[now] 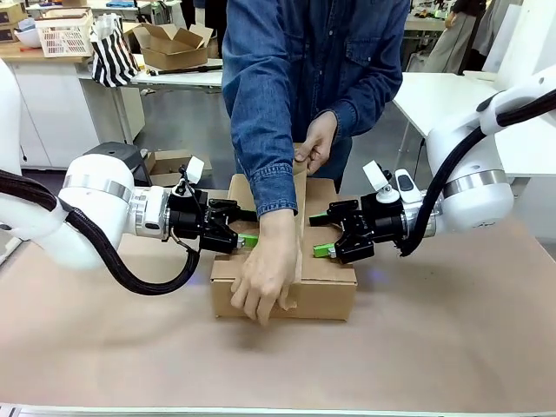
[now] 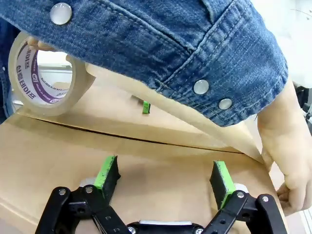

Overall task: Pack the gift set into the box.
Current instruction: Press and hold the closed box until the human finishes sealing it.

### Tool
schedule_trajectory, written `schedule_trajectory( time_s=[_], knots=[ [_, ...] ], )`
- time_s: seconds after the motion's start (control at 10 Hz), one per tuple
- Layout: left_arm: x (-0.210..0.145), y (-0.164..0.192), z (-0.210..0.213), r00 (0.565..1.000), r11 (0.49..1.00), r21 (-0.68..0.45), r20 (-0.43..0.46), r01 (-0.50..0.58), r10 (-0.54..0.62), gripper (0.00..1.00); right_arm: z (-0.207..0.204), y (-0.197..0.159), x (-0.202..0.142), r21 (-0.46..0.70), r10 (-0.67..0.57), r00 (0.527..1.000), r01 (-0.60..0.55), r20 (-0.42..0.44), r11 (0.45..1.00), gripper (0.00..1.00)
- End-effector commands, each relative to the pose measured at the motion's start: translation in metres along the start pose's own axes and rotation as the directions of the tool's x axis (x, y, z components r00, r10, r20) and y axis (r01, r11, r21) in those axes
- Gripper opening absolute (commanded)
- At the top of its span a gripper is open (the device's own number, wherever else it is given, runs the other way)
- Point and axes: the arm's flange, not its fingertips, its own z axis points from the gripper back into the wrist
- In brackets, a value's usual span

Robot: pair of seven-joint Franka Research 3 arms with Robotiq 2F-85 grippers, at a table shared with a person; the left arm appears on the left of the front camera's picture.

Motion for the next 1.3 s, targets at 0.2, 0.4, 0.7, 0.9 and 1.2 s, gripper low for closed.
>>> schedule_trajectory(
  time_s=[0.2,0.4,0.7,0.9,1.2],
  knots=[
    [-0.0001,-0.0001,0.0015,1.000,1.000,-0.001,-0.015,0.007,-0.007,1.00,0.0003,0.0006,-0.0008,-0.002,0.013,1.000,-0.013,-0.003,1.000,1.00],
    [-0.0001,-0.0001,0.0015,1.000,1.000,-0.001,-0.015,0.007,-0.007,1.00,0.0003,0.0006,-0.0008,-0.002,0.013,1.000,-0.013,-0.003,1.000,1.00],
    [-0.0001,-0.0001,0.0015,1.000,1.000,-0.001,-0.015,0.007,-0.007,1.00,0.0003,0.0006,-0.0008,-0.002,0.013,1.000,-0.013,-0.003,1.000,1.00],
    [-0.0001,-0.0001,0.0015,1.000,1.000,-0.001,-0.015,0.007,-0.007,1.00,0.0003,0.0006,-0.0008,-0.002,0.013,1.000,-0.013,-0.003,1.000,1.00],
    [-0.0001,-0.0001,0.0015,1.000,1.000,-0.001,-0.015,0.007,-0.007,1.00,0.0003,0.0006,-0.0008,-0.002,0.013,1.000,-0.013,-0.003,1.000,1.00]
  ],
)
